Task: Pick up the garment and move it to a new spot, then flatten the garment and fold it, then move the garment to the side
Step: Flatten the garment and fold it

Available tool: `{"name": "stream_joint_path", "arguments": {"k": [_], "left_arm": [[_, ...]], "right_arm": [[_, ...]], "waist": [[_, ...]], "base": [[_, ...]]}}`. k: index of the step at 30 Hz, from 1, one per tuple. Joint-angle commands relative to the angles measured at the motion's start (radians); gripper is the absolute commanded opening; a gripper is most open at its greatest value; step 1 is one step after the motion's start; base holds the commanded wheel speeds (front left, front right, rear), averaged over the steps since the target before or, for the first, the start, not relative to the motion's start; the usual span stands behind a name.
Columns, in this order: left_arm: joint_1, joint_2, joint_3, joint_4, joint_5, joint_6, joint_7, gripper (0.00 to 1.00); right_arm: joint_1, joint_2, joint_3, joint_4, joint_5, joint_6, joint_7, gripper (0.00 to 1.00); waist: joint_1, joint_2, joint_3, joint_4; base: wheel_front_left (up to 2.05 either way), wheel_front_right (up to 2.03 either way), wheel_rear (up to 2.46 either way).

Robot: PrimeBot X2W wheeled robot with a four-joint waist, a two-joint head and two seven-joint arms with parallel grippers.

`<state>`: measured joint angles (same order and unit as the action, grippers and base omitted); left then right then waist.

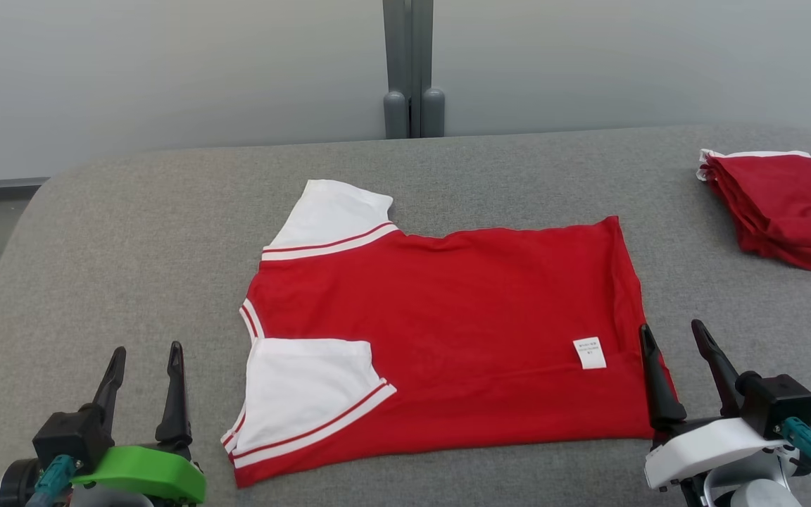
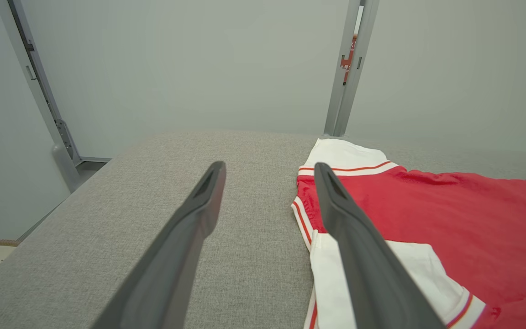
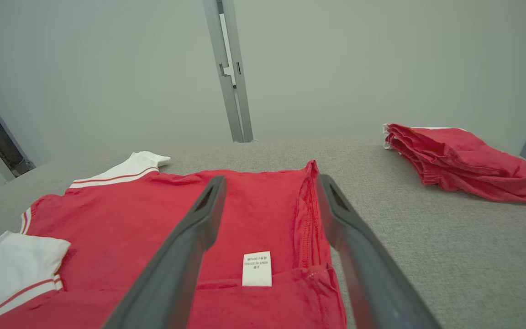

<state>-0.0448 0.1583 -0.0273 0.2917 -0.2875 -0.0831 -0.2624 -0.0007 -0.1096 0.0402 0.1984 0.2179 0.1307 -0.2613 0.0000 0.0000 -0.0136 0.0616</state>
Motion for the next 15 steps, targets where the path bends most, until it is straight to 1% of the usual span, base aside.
{"name": "stream_joint_path", "arguments": {"k": [1,15], "left_arm": [[0.01,-0.001,0.005,-0.003,0.011,0.002,-0.003,1.0],[0.005,-0.001,0.01,0.008,0.017,0.0,-0.003,1.0]], "right_arm": [[0.0,-0.002,0.0,0.003,-0.008,0.0,0.002,1.0],[-0.015,0.003,0.003,0.013,-0.011,0.0,0.002,1.0]], "waist": [[0.0,0.0,0.0,0.0],[0.0,0.0,0.004,0.002]], "base": [[0.0,0.0,0.0],[0.0,0.0,0.0]]}}
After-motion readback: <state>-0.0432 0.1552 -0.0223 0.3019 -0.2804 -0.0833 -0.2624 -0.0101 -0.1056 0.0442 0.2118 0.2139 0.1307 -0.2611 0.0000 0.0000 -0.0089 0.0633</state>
